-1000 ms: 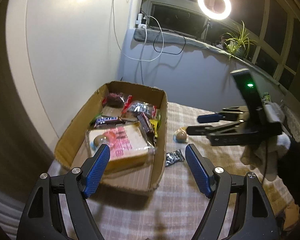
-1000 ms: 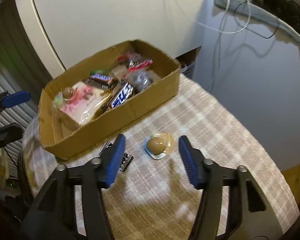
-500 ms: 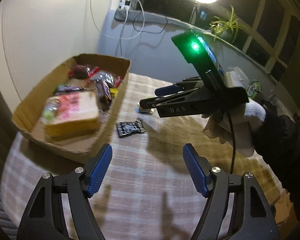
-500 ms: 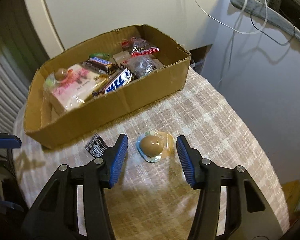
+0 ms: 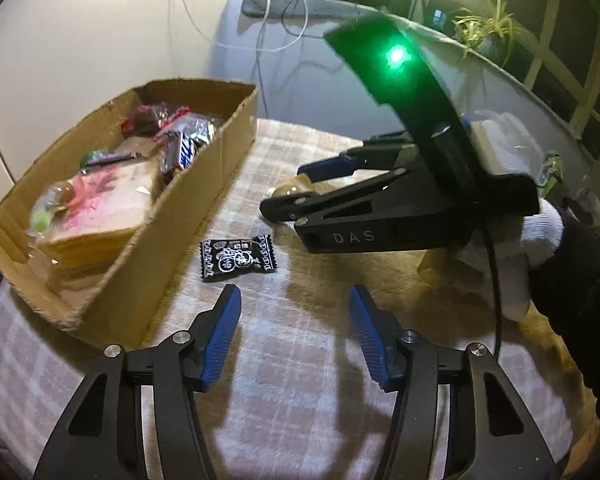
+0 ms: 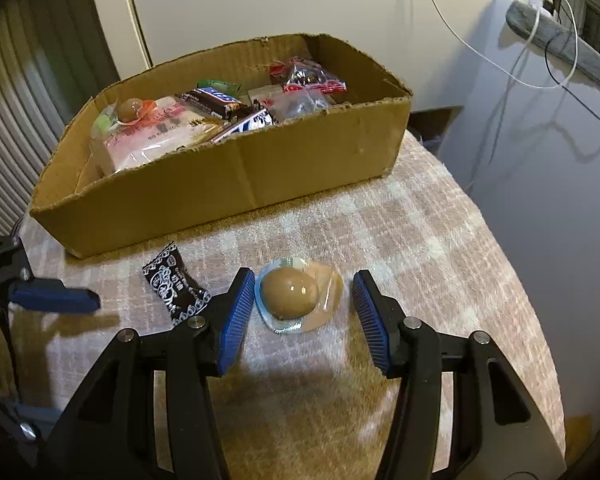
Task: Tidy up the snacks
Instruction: 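Position the left gripper over the black candy while the right centers over the egg candy, then grasp the black wrapped candy with the left gripper while the right grasps the egg candy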
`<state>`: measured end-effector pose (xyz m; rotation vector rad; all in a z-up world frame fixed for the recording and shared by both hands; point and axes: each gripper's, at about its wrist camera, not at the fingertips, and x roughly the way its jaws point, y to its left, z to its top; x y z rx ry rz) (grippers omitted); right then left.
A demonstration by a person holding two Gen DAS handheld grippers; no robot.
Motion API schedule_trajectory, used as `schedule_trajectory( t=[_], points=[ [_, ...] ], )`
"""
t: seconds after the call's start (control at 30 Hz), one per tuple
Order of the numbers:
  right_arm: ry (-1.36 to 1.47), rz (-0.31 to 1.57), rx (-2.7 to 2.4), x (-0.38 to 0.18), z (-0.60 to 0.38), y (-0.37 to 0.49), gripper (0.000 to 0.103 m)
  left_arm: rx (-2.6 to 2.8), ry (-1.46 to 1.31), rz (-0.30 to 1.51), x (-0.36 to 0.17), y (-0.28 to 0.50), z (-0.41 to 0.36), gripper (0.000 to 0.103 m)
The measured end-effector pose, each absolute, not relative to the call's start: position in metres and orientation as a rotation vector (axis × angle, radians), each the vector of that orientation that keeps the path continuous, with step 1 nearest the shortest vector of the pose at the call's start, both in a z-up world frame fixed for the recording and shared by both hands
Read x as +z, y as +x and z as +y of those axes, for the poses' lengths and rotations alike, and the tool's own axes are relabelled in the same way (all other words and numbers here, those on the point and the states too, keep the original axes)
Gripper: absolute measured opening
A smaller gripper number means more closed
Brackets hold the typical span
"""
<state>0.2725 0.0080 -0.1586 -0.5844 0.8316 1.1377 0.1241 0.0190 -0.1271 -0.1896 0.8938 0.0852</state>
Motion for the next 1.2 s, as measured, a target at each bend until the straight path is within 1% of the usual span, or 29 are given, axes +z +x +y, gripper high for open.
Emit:
schedule_trajectory(
  t=[0.13,0.2,0.37,0.63,0.7,0.93,1.0,1.07,1.2],
  points=[
    [-0.601,0.816,1.170,-0.160,0.013,0.272,0.053,0.165,-0.206,0.899,-0.135,0.134,0.025,0.055],
    [-0.634,0.801,1.179,-0.161,0.015,0.271,0.043,0.202,-0.204,0.897,-0.136,0.139,0.029,0.055],
    [-0.655,0.784,1.211,-0.158,0.007,0.272,0.041,0.258,-0.181,0.906,-0.142,0.147,0.027,0.055],
    [-0.599,0.775,1.217,-0.159,-0.027,0.286,0.041,0.297,-0.129,0.923,-0.150,0.166,0.021,0.056],
    [-0.572,0.776,1.221,-0.159,-0.032,0.289,0.039,0.272,-0.106,0.927,-0.150,0.171,0.017,0.053],
    [-0.542,0.778,1.217,-0.157,-0.038,0.293,0.039,0.288,-0.038,0.924,-0.147,0.169,0.007,0.052],
    [-0.547,0.770,1.214,-0.157,-0.037,0.291,0.039,0.307,-0.007,0.919,-0.148,0.168,0.003,0.056],
    [-0.554,0.766,1.211,-0.156,-0.038,0.290,0.039,0.320,-0.011,0.921,-0.148,0.169,0.006,0.062],
    [-0.557,0.769,1.209,-0.157,-0.038,0.290,0.039,0.299,-0.036,0.930,-0.147,0.174,0.011,0.063]
  ],
)
